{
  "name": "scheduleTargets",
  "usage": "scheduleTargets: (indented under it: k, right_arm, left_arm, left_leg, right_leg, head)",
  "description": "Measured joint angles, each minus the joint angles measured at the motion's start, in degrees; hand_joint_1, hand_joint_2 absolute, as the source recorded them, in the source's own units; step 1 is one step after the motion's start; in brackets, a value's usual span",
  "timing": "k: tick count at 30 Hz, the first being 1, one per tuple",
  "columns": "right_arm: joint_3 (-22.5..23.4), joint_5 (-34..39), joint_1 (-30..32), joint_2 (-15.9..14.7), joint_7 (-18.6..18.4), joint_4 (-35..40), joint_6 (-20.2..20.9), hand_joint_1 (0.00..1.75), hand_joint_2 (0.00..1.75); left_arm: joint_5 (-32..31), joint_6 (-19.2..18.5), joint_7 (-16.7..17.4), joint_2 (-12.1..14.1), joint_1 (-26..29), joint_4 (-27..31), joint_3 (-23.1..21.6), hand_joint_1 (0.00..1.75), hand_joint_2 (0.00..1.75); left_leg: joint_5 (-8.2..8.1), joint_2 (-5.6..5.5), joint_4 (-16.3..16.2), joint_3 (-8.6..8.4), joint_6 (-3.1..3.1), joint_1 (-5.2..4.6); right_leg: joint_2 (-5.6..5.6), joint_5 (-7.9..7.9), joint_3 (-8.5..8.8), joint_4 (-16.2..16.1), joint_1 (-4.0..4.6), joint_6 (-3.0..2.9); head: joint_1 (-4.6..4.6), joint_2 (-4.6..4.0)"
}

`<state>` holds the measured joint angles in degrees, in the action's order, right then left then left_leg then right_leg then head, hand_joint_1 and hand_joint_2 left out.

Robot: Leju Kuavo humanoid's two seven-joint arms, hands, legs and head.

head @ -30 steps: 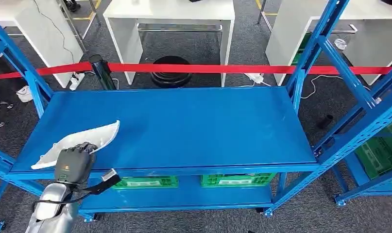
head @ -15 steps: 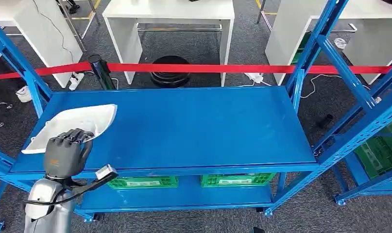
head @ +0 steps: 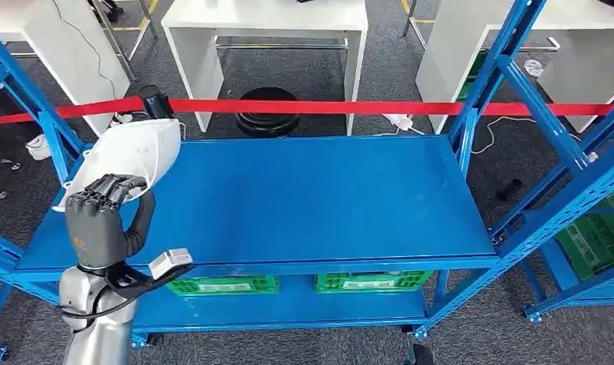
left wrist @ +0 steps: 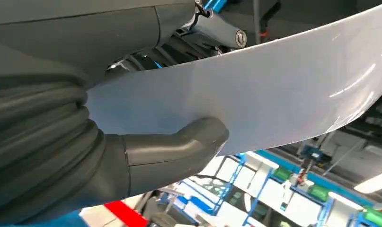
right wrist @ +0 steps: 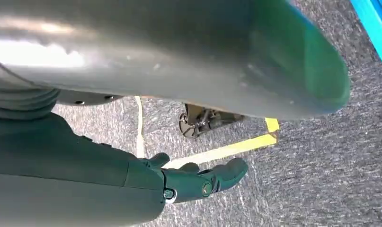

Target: Take the parts from the cabinet and place them on the table.

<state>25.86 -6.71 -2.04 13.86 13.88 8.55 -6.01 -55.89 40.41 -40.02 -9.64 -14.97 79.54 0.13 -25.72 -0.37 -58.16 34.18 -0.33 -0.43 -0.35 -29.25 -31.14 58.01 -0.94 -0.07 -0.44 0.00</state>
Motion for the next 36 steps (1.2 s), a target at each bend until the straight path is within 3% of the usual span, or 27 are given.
scheduleTargets:
  k: [4, 5, 8, 9, 10, 12, 13, 14, 15, 16, 18, 19, 20, 21, 23, 24, 25, 26, 28, 29, 30, 31, 32, 33, 34, 35, 36]
  right_arm:
    - [0.1, 0.5, -0.1, -1.1, 0.8, 0.0, 0.6, 0.00, 0.00]
    - [0.1, 0.4, -0.1, -1.3, 0.4, 0.0, 0.8, 0.00, 0.00]
    - [0.1, 0.2, -0.3, -1.9, -0.3, 0.2, 0.6, 0.00, 0.00]
    - [0.1, 0.3, -0.3, -2.1, -0.6, 0.3, 0.4, 0.00, 0.00]
    - [0.2, 0.2, -0.4, -2.3, -1.0, 0.3, 0.3, 0.00, 0.00]
    - [0.2, -0.1, -0.4, -2.4, -1.9, 0.3, 0.3, 0.00, 0.00]
    - [0.2, -0.5, -0.3, -2.4, -2.3, 0.3, 0.5, 0.00, 0.00]
    - [0.2, -0.7, -0.3, -2.5, -2.4, 0.3, 0.5, 0.00, 0.00]
    - [0.2, -0.7, -0.3, -2.5, -2.4, 0.3, 0.5, 0.00, 0.00]
    - [0.2, -0.9, -0.3, -2.6, -2.4, 0.3, 0.5, 0.00, 0.00]
    - [0.2, -1.0, -0.4, -2.8, -2.4, 0.3, 0.5, 0.00, 0.00]
    - [0.2, -1.2, -0.6, -2.8, -2.4, 0.4, 0.5, 0.00, 0.00]
    - [0.2, -1.4, -0.6, -2.8, -2.3, 0.4, 0.4, 0.00, 0.00]
    - [0.1, -1.6, -0.6, -2.8, -2.3, 0.4, 0.3, 0.00, 0.00]
    - [0.0, -2.3, -0.7, -2.8, -2.0, 0.5, -0.4, 0.00, 0.00]
    - [-0.2, -2.8, -0.7, -2.8, -1.8, 0.5, -0.6, 0.00, 0.00]
    - [-0.3, -3.1, -0.7, -2.8, -1.7, 0.5, -0.8, 0.00, 0.00]
    - [-0.4, -3.5, -0.7, -2.9, -1.6, 0.5, -1.3, 0.00, 0.00]
    - [-0.4, -3.6, -0.7, -2.9, -1.2, 0.5, -1.7, 0.00, 0.00]
    - [-0.5, -3.7, -0.7, -2.9, -1.1, 0.5, -1.8, 0.00, 0.00]
    - [-0.6, -4.0, -0.7, -2.9, -1.0, 0.5, -1.8, 0.00, 0.00]
    - [-0.7, -4.2, -0.7, -2.9, -1.0, 0.5, -1.8, 0.00, 0.00]
    - [-0.8, -4.2, -0.7, -3.0, -1.0, 0.5, -1.9, 0.00, 0.00]
    - [-0.8, -4.2, -0.8, -3.0, -0.9, 0.5, -2.0, 0.00, 0.00]
    - [-0.8, -4.1, -0.8, -3.0, -0.7, 0.5, -2.2, 0.00, 0.00]
    - [-0.7, -4.1, -0.8, -3.0, -0.6, 0.5, -2.3, 0.00, 0.00]
    - [-0.7, -4.1, -0.8, -3.1, -0.5, 0.5, -2.3, 0.00, 0.00]
  left_arm:
    - [5.6, 0.0, 0.0, 0.3, 1.6, 2.5, -3.7, 1.75, 1.75]
    - [7.9, 0.0, 0.0, 0.8, 1.9, 3.2, -5.6, 1.75, 1.75]
    - [11.3, -0.2, 0.0, 1.6, 1.8, 4.5, -10.6, 1.75, 1.75]
    - [12.0, -0.2, 0.1, 1.6, 1.8, 4.9, -11.9, 1.75, 1.75]
    - [12.6, -0.2, 0.3, 1.7, 1.5, 5.1, -13.3, 1.75, 1.75]
    - [12.6, -0.2, 0.8, 1.9, 1.1, 5.4, -15.4, 1.75, 1.75]
    - [12.5, -0.3, 1.0, 2.1, 1.2, 5.5, -16.2, 1.75, 1.75]
    - [12.5, -0.3, 1.1, 2.3, 1.4, 5.6, -16.8, 1.75, 1.75]
    - [12.5, -0.3, 1.1, 2.4, 1.7, 5.6, -17.2, 1.75, 1.75]
    - [12.5, -0.3, 1.1, 2.6, 1.8, 5.8, -17.6, 1.75, 1.75]
    - [12.5, -0.3, 1.1, 2.8, 1.9, 6.0, -18.2, 1.75, 1.75]
    - [12.5, -0.3, 1.0, 2.9, 2.0, 6.3, -18.3, 1.75, 1.75]
    - [12.5, -0.3, 0.9, 2.9, 2.0, 6.5, -18.4, 1.75, 1.75]
    - [12.7, -0.3, 0.7, 2.9, 2.1, 6.6, -18.5, 1.75, 1.75]
    - [12.9, -0.3, 0.4, 3.0, 2.3, 7.2, -18.6, 1.75, 1.75]
    - [12.9, -0.3, 0.4, 3.1, 2.6, 7.4, -18.6, 1.75, 1.75]
    - [13.0, -0.3, 0.5, 3.2, 2.8, 7.6, -18.6, 1.75, 1.75]
    - [13.2, -0.3, 0.8, 3.4, 2.9, 7.8, -18.9, 1.75, 1.75]
    - [13.6, -0.3, 1.5, 3.6, 3.0, 8.1, -19.4, 1.75, 1.75]
    - [13.7, -0.3, 1.5, 3.7, 3.2, 8.2, -19.5, 1.75, 1.75]
    - [13.8, -0.3, 1.5, 3.8, 3.6, 8.2, -19.5, 1.75, 1.75]
    - [13.8, -0.3, 1.6, 3.8, 3.7, 8.2, -19.6, 1.75, 1.75]
    - [13.8, -0.3, 1.9, 3.8, 3.7, 8.2, -19.7, 1.75, 1.75]
    - [13.8, -0.3, 2.2, 3.7, 3.6, 8.3, -19.9, 1.75, 1.75]
    - [13.8, -0.3, 2.4, 3.6, 3.3, 8.4, -20.0, 1.75, 1.75]
    - [13.9, -0.4, 2.6, 3.4, 3.1, 8.5, -20.1, 1.75, 1.75]
    - [14.1, -0.4, 2.8, 3.3, 2.9, 8.5, -20.2, 1.75, 1.75]
  left_leg:
    - [-0.02, -0.01, 0.0, 0.01, 0.03, 0.00]
    - [-0.37, -0.03, -0.4, 0.14, 0.63, -0.38]
    - [0.32, -0.11, 0.4, -0.07, 1.20, -0.31]
    - [0.93, 0.12, 1.4, -0.53, 1.35, 0.37]
    - [1.17, 0.09, 1.8, -0.60, 1.60, 0.32]
    - [1.36, 0.20, 1.7, -0.19, 1.85, 0.33]
    - [1.38, 0.26, 1.6, 0.04, 1.82, 0.30]
    - [1.45, 0.27, 1.3, 0.37, 1.72, 0.32]
    - [1.53, 0.26, 1.0, 0.71, 1.58, 0.41]
    - [1.58, 0.24, 0.7, 1.10, 1.47, 0.53]
    - [1.58, 0.09, -0.5, 2.05, 0.83, 0.93]
    - [1.65, -0.03, -1.0, 2.56, 0.21, 0.78]
    - [1.72, -0.20, -1.2, 2.68, -0.26, 0.70]
    - [1.85, -0.24, -1.5, 2.72, -0.58, 0.56]
    - [2.57, -0.43, -1.2, 2.98, -1.48, 0.64]
    - [2.31, -0.34, -1.4, 3.32, -1.91, 0.86]
    - [0.22, -0.13, -2.7, 4.06, -2.16, 0.93]
    - [-3.05, -0.04, -5.8, 5.04, -2.34, 0.96]
    - [-8.41, -0.02, -14.4, 7.45, -2.66, 0.97]
    - [-9.58, -0.02, -17.4, 7.93, -2.70, 0.97]
    - [-9.24, -0.01, -18.1, 7.32, -2.59, 0.97]
    - [-8.01, -0.01, -16.6, 5.56, -2.39, 0.96]
    - [-6.22, -0.01, -12.5, 2.59, -2.04, 0.92]
    - [-4.71, -0.02, -6.7, -1.50, -1.53, 0.84]
    - [-5.07, -0.03, -1.7, -4.75, -1.02, 0.62]
    - [-5.68, 0.07, 0.0, -6.02, -1.05, 0.27]
    - [-4.75, 0.02, -0.3, -5.48, -1.03, 0.06]
  right_leg:
    - [-0.01, -0.01, -0.01, 0.0, 0.00, 0.00]
    - [-0.05, 0.11, 0.05, -0.3, -0.43, 0.53]
    - [-0.13, 0.55, 0.30, -0.7, -0.34, 1.14]
    - [-0.09, -0.12, 0.33, -0.2, -0.40, 1.20]
    - [0.03, -1.50, -0.27, 1.1, -0.27, 1.23]
    - [0.26, -6.78, -4.06, 9.6, -0.27, 1.33]
    - [0.27, -8.56, -5.85, 13.8, -0.27, 1.42]
    - [0.26, -9.05, -6.99, 16.5, -0.29, 1.52]
    - [0.26, -8.05, -6.68, 16.1, -0.39, 1.60]
    - [0.25, -6.12, -5.21, 13.5, -0.57, 1.69]
    - [0.22, -1.85, 0.50, 3.4, -1.10, 2.18]
    - [0.52, -2.97, 1.36, 1.9, -0.73, 1.87]
    - [1.07, -1.27, 0.41, 2.9, -0.55, 0.87]
    - [1.07, -2.14, 0.45, 2.0, -0.66, 0.53]
    - [1.07, -1.76, -0.09, 2.5, -0.58, -0.37]
    - [0.71, -1.14, -0.67, 2.3, -0.82, -1.21]
    - [0.70, -0.68, -1.10, 2.3, -0.78, -1.59]
    - [0.64, -0.23, -1.63, 2.3, -0.77, -1.93]
    - [0.40, 0.65, -2.75, 2.4, -0.59, -2.11]
    - [0.30, 1.10, -3.36, 2.4, -0.51, -2.08]
    - [0.26, 1.56, -3.95, 2.4, -0.41, -2.03]
    - [0.24, 1.97, -4.47, 2.4, -0.37, -1.96]
    - [0.24, 2.39, -4.95, 2.4, -0.26, -1.82]
    - [0.27, 2.80, -5.32, 2.4, -0.21, -1.68]
    - [0.25, 3.15, -5.44, 2.5, -0.29, -1.49]
    - [0.26, 3.56, -5.67, 2.4, -0.15, -0.99]
    - [0.24, 3.97, -5.51, 2.1, -0.33, -0.59]
  head:
    - [0.00, 0.00]
    - [-0.07, 0.00]
    - [-0.04, -0.02]
    - [0.02, -0.02]
    - [0.00, -0.02]
    - [0.26, 0.00]
    - [0.24, -0.02]
    - [0.26, -0.02]
    - [0.26, -0.02]
    - [0.26, 0.00]
    - [0.28, -0.02]
    - [0.28, 0.00]
    - [0.24, 0.00]
    - [0.24, 0.00]
    - [0.15, 0.00]
    - [0.13, 0.00]
    - [0.04, 0.00]
    - [-0.04, 0.00]
    - [-0.04, 0.00]
    - [-0.02, -0.02]
    - [-0.07, 0.00]
    - [-0.02, -0.02]
    - [-0.04, -0.02]
    - [-0.04, 0.00]
    - [-0.02, -0.02]
    - [0.04, -0.02]
    - [-0.07, 0.00]
